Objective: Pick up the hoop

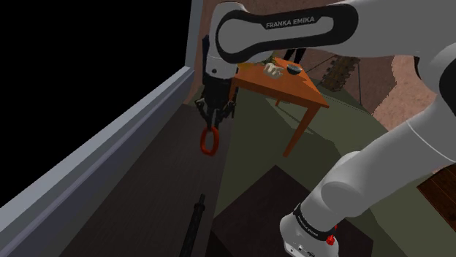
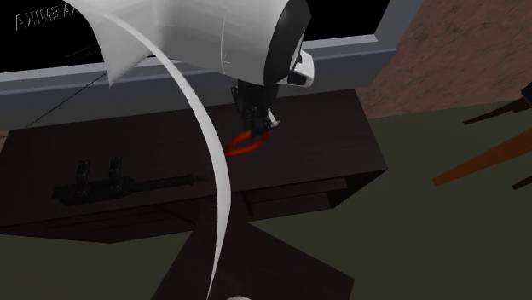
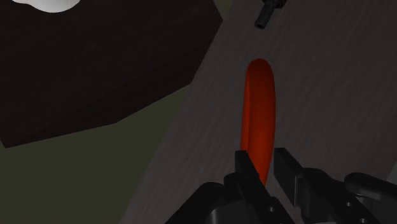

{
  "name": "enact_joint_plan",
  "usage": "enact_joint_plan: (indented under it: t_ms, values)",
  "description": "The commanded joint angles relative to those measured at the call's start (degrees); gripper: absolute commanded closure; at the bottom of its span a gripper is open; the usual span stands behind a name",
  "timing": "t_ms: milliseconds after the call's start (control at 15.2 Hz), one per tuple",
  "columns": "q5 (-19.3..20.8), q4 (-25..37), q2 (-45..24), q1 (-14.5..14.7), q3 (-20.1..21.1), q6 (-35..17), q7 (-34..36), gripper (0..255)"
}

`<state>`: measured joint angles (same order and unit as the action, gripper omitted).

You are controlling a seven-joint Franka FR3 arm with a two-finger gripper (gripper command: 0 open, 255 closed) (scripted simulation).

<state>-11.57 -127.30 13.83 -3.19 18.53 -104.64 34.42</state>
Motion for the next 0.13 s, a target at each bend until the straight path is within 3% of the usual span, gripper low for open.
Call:
enact_joint_plan:
  t_ms: [0, 66]
  values:
    - [0.1, 0.7, 0.2, -0.1, -0.1, 0.9, 0.0, 255]
    - [0.1, 0.7, 0.2, -0.1, -0.1, 0.9, 0.0, 255]
